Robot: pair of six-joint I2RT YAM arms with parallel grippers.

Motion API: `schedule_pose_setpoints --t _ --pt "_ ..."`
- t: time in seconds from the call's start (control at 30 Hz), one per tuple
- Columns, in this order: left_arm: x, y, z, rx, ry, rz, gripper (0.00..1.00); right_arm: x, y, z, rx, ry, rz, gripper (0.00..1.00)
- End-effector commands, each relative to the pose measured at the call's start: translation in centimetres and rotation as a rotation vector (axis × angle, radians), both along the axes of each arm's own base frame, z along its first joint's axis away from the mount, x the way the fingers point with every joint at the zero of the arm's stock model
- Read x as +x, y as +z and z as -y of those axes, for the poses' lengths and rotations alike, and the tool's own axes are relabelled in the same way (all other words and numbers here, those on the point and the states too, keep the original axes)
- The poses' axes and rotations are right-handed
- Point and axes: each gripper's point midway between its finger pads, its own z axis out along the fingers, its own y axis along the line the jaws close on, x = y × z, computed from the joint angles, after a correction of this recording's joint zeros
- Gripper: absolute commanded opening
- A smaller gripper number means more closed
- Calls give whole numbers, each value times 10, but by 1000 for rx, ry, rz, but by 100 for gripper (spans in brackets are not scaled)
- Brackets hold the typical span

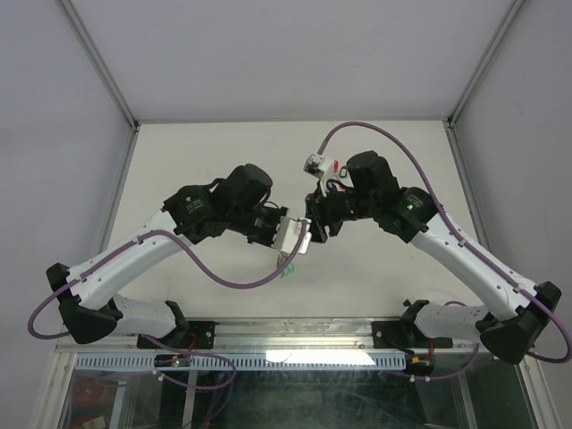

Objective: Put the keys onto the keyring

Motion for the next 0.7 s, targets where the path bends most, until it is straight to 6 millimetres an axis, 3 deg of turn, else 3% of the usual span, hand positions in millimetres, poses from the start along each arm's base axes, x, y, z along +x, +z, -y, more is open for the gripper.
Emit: schedule_pose_setpoints --t 0.0,0.1,0.23,0.37,0.6,0.67 --pt "2 23 7 -47 -29 50 0 -4 15 -11 92 31 -6 50" --pt "2 21 7 -38 -29 43 0 -4 11 -13 94 30 -14 49" --pt "2 15 6 -27 -19 27 0 9 -8 -3 26 -70 -1 45" --pt "1 13 7 -34 -12 15 0 15 -12 4 44 -133 45 41" --pt "4 18 12 -79 11 19 0 12 8 12 301 -133 340 38" --pt "5 19 13 -83 22 15 0 3 1 13 379 -78 446 35"
